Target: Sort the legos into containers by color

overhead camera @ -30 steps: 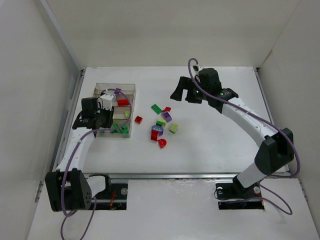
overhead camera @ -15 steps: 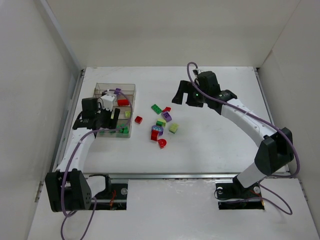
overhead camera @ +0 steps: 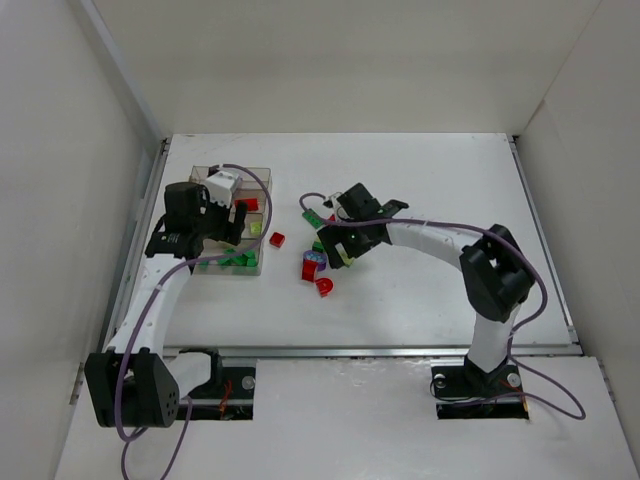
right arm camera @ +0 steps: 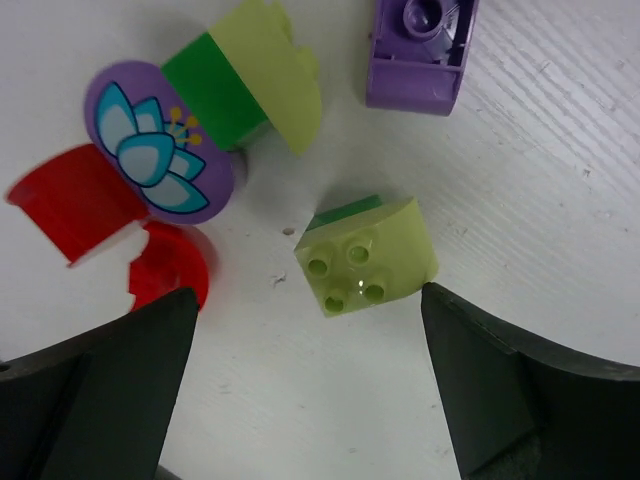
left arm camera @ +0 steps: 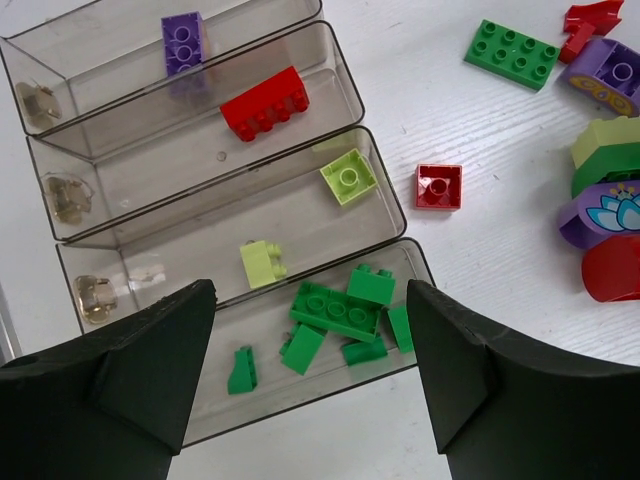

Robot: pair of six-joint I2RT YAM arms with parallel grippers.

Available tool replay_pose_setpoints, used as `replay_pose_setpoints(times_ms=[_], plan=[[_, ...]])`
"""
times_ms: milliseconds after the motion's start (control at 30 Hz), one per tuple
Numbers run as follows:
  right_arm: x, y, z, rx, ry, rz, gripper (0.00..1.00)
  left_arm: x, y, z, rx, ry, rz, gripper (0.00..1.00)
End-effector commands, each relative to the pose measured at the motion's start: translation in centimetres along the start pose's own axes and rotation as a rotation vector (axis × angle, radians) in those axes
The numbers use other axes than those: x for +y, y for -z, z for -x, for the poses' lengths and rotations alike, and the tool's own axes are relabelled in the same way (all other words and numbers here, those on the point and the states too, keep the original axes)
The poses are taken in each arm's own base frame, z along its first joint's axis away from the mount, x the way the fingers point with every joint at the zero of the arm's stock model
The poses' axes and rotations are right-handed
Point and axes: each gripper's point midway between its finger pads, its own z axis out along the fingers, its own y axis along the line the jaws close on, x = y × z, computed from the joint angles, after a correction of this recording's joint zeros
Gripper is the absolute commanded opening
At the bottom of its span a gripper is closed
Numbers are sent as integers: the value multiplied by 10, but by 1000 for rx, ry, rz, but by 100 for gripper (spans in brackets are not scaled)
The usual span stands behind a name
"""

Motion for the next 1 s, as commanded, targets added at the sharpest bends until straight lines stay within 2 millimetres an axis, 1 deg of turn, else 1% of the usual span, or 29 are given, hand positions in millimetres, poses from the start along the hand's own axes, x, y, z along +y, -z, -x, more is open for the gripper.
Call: replay_pose_setpoints(times_ms=[0,33,67,100,133,167,200,233,300,333,367,400,433,500,533,600,633,667,700,733,767,800,900,933,967], plan=[[-13,6,25,-45,163,-45,98,-1,2,25,-73,5,-11,74],[-16,6,29,-60,164,-61,96,0,2,28,-83,2,-9,74],[-19,0,26,-45,173,-75,95,0,2,28,-83,2,-8,74],[-22,-5,27,-38,173,-84,93,-1,1,24,-75,5,-11,74],[-22,-7,24,-20,172,-85,90,-1,1,24,-75,5,-11,74],[-23,-10,22,-10,180,-86,85,-1,1,24,-75,5,-11,74],[-23,-11,21,1,179,-87,83,-2,1,24,-75,14,-11,74],[-22,-15,15,23,178,-76,80,-1,1,26,-83,12,-9,74],[-22,-15,15,23,178,-76,74,0,2,23,-80,12,0,74],[-23,-16,11,34,177,-76,73,-1,0,19,-71,15,-3,74],[-22,-16,11,34,177,-67,71,-1,3,21,-80,12,0,74],[-20,-18,6,44,176,-55,66,-1,3,21,-80,12,0,74],[-19,-19,2,53,175,-46,64,-2,2,17,-71,15,-3,74],[-14,-19,2,55,174,-17,56,-2,1,17,-71,15,-3,74],[-12,-16,4,46,175,-8,45,-2,1,17,-71,15,-3,74],[-9,-16,3,47,156,4,33,-1,1,19,-80,12,0,74],[-6,-16,3,48,156,19,21,-4,1,20,-83,12,-14,74],[-3,-11,6,35,148,29,15,-7,2,26,-96,-10,-27,73],[0,-5,14,10,151,42,10,-10,2,27,-103,-25,-50,73],[5,-1,16,1,142,62,2,-12,2,25,-97,-40,-64,72],[7,5,24,-23,145,64,0,-16,3,30,-111,-89,-80,71],[10,17,35,-62,140,68,0,-23,3,32,-121,-117,-112,71],[12,31,47,-114,121,61,0,-36,5,47,-165,-216,-167,71],[12,31,47,-114,121,61,0,-39,6,48,-170,-217,-181,71],[13,31,47,-114,111,61,0,-43,3,52,-179,-227,-192,71]])
